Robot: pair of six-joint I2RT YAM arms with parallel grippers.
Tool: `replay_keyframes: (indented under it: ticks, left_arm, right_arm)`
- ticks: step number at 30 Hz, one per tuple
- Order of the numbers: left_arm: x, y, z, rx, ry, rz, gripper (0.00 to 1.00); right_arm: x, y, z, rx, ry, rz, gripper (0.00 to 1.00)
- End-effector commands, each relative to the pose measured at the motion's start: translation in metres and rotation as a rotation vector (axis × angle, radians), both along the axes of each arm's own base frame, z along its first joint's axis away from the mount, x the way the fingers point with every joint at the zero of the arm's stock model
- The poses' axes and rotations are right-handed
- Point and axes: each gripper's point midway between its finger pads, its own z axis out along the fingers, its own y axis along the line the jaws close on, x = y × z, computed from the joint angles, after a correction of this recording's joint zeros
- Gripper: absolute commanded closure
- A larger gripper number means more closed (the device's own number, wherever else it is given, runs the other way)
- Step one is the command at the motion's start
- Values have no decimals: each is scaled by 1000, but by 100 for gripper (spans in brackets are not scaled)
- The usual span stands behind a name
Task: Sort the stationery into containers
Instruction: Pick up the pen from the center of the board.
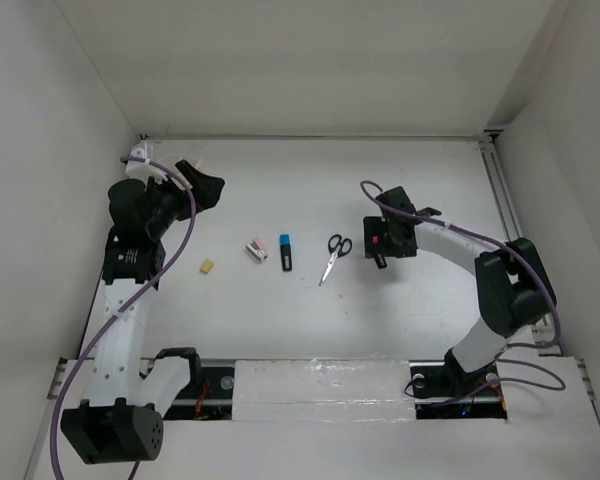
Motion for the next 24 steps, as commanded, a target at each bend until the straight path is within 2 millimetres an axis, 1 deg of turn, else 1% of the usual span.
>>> replay_keyframes:
  ticks: [1, 2, 3, 4, 5, 6, 8, 10, 11, 12, 13, 14, 15, 16, 17, 18, 19, 20, 21, 22, 23, 24]
  left_arm:
    - [-10, -11, 29, 5, -97, -70, 0]
    - [-12, -11, 32, 6, -108, -70, 0]
    - [-13, -12, 32, 12, -111, -82, 0]
    - [-13, -12, 32, 12, -111, -82, 0]
    - [-13, -12, 32, 12, -111, -82, 0]
    - [-12, -10, 32, 15, -111, -68, 0]
    - [-12, -10, 32, 15, -111, -68, 0]
    - [-12, -9, 30, 16, -102, -58, 0]
    - [-13, -8, 31, 26, -103, -59, 0]
    - [-11, -6, 31, 28, -103, -46, 0]
    - [-11, -4, 29, 30, -94, -34, 0]
    - [-11, -4, 29, 30, -94, -34, 0]
    - [-10, -6, 26, 28, -85, -44, 0]
    - [-9, -8, 23, 25, -74, -57, 0]
    - [-8, -11, 21, 10, -62, -73, 0]
    - [-7, -16, 20, -9, -56, -99, 0]
    - [-9, -34, 11, -47, -24, -211, 0]
    - [-9, -44, 16, -77, -51, -280, 0]
    - [-11, -54, 19, -132, -37, -335, 0]
    - [-17, -67, 6, -180, 7, -436, 0]
    - [-19, -72, 6, -209, 9, -472, 0]
    - [-19, -75, 13, -220, -33, -494, 0]
  right_arm:
    - [14, 6, -1, 12, -3, 6, 16]
    - [13, 6, -7, 6, 12, 6, 18]
    - [17, 4, -8, 0, 14, 6, 22]
    - [17, 6, -14, 0, 31, 23, 25]
    - [16, 5, -18, -4, 43, 23, 28]
    - [11, 3, -23, -16, 71, 23, 31]
    - [11, 1, -23, -25, 68, 18, 37]
    - [12, 1, -21, -30, 70, 27, 52]
    - [11, 0, -24, -38, 78, 35, 61]
    - [11, 0, -24, -38, 78, 35, 77]
    - [11, 0, -24, -38, 78, 35, 84]
    - [11, 0, -24, -42, 77, 43, 95]
    - [10, 1, -24, -34, 80, 47, 100]
    - [14, 5, -19, -16, 59, 63, 100]
    - [13, 8, -18, 2, 52, 70, 100]
    - [14, 13, -5, 40, 12, 82, 100]
    - [24, 28, 10, 103, -64, 97, 100]
    - [22, 45, 23, 167, -99, 132, 100]
    - [26, 55, 45, 207, -166, 138, 100]
    - [29, 67, 58, 235, -202, 147, 100]
    - [31, 79, 69, 255, -223, 162, 100]
    - [26, 98, 75, 253, -222, 206, 100]
